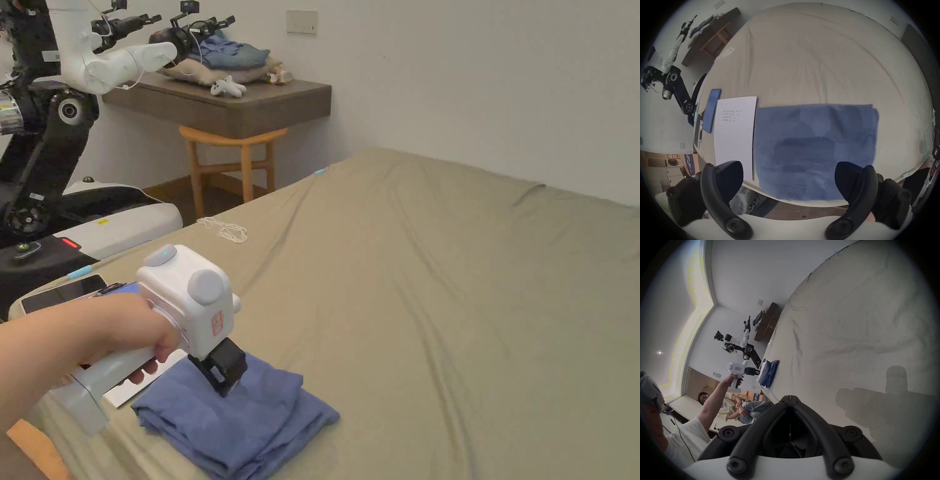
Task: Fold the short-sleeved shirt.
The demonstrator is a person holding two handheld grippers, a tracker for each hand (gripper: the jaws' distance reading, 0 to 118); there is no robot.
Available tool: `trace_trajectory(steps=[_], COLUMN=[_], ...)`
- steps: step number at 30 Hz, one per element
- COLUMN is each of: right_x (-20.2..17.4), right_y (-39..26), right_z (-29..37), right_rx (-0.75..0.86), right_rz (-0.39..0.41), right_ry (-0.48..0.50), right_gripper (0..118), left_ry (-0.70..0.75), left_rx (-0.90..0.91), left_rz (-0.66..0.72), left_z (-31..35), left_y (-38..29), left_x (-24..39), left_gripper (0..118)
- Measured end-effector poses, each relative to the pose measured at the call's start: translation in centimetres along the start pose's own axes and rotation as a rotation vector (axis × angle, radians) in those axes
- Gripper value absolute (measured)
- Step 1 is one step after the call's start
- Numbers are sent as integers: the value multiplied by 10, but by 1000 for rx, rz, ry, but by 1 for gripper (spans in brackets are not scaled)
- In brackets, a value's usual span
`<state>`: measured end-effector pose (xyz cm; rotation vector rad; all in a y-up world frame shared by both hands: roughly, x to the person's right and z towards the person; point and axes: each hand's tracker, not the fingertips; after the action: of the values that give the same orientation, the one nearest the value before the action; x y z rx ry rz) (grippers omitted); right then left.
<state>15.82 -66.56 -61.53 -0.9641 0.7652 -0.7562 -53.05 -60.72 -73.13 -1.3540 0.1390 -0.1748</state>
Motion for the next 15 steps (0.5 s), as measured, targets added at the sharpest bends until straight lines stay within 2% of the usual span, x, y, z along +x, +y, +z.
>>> trace_trajectory(steps=[1,2,3,5,7,10,13,14,15], right_x=[0,-1,-3,-9,-18,-36,-51,-60,-74], right_y=[2,4,5,8,15,30,39,40,37], right_z=[2,4,7,12,20,43,73,80,89], right_rx=[9,14,23,41,65,154,273,309,394], right_rz=[8,16,28,74,143,251,341,380,454], right_ry=[-14,-18,-23,-63,-147,-278,-380,-434,-539], right_gripper=[2,2,2,2,2,2,2,2,2], left_ry=[-12,-24,-19,-33,-87,-257,-255,-242,-264], left_rx=[58,147,233,410,576,720,1014,1096,1157], left_rz=[13,35,75,138,183,189,163,192,178], left_z=[14,29,46,69,101,154,200,212,224], left_y=[-1,-3,-3,1,2,-19,-54,-68,-81], left_x=[6,13,22,41,68,132,189,206,225], left_gripper=[86,48,0,0,0,0,0,0,0])
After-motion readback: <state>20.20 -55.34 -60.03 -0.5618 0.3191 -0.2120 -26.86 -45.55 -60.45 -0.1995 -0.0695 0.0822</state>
